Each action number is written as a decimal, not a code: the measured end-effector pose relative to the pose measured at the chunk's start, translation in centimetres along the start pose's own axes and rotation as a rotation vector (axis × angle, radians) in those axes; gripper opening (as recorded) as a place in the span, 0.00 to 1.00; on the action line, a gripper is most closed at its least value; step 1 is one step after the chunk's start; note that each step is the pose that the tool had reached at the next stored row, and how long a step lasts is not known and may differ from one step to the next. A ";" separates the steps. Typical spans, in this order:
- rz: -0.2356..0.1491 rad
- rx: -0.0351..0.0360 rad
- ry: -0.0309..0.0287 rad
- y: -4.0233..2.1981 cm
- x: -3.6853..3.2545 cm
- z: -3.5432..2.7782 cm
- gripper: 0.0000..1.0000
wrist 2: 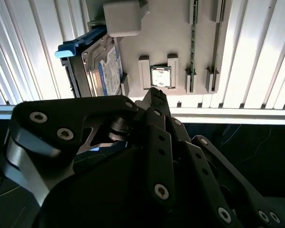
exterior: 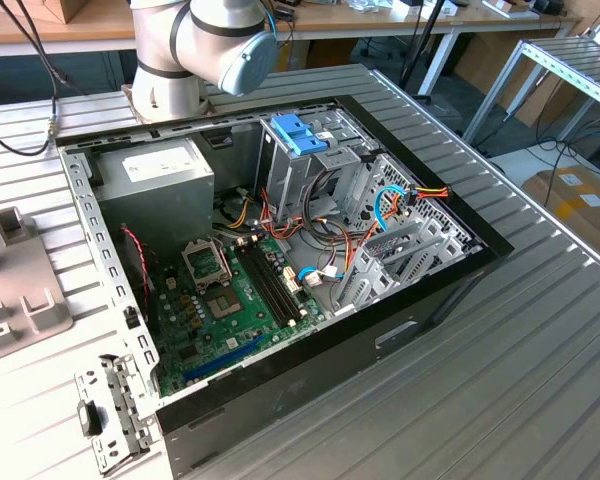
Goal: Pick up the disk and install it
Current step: 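Pick up the disk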
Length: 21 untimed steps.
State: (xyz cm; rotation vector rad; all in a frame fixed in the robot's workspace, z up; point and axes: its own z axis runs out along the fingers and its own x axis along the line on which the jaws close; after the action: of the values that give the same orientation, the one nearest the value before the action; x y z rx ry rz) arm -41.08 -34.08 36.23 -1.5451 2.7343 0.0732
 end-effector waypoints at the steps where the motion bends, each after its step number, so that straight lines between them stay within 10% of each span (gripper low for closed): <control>1: -0.016 -0.0003 0.0006 0.00 0.00 0.00 0.11; 21: -0.220 -0.0050 0.0089 0.00 0.00 0.01 0.11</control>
State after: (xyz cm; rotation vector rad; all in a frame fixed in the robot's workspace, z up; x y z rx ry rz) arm -41.08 -34.08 36.22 -1.8386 2.5525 0.0729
